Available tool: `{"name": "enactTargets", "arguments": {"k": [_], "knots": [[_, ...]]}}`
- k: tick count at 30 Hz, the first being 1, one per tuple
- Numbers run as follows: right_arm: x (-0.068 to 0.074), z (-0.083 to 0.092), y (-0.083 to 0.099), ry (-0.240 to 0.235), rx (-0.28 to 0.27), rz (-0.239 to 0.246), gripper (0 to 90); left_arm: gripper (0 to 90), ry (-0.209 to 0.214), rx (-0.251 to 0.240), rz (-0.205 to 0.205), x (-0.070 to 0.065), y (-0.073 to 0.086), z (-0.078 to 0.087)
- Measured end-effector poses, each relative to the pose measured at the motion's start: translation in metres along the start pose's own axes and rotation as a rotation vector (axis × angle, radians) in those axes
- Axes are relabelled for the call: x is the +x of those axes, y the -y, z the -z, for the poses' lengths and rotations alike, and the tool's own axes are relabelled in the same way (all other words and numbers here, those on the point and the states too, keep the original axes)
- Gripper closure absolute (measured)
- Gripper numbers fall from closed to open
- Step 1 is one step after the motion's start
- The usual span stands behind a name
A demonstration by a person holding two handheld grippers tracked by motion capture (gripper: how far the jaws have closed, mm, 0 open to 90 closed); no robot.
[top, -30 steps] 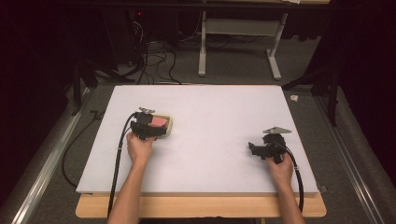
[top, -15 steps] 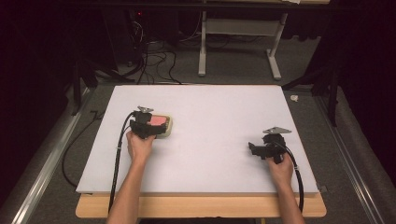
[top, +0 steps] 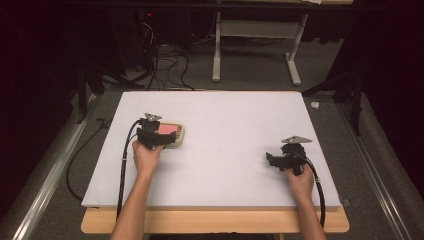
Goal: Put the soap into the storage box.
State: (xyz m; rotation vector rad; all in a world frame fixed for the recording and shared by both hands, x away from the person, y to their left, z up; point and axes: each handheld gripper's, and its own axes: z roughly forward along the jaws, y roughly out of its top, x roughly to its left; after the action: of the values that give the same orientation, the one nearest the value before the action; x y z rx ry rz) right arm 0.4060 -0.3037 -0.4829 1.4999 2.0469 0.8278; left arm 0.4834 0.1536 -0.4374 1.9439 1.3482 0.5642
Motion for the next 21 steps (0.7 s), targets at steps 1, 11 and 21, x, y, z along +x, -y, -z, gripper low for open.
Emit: {"name": "enactTargets", "arguments": {"k": [1,11,21], "knots": [[0.000,0.000,0.000,0.000,0.000,0.000,15.4,11.9,0.004,-0.003,-0.002,0.000,0.000,0.002],[0.000,0.000,0.000,0.000,0.000,0.000,15.4,13.2,0.031,-0.020,-0.011,-0.001,-0.001,0.018],[0.000,0.000,0.000,-0.001,0.000,0.002,15.4,13.9,0.054,-0.029,-0.039,-0.005,-0.001,0.034]]}}
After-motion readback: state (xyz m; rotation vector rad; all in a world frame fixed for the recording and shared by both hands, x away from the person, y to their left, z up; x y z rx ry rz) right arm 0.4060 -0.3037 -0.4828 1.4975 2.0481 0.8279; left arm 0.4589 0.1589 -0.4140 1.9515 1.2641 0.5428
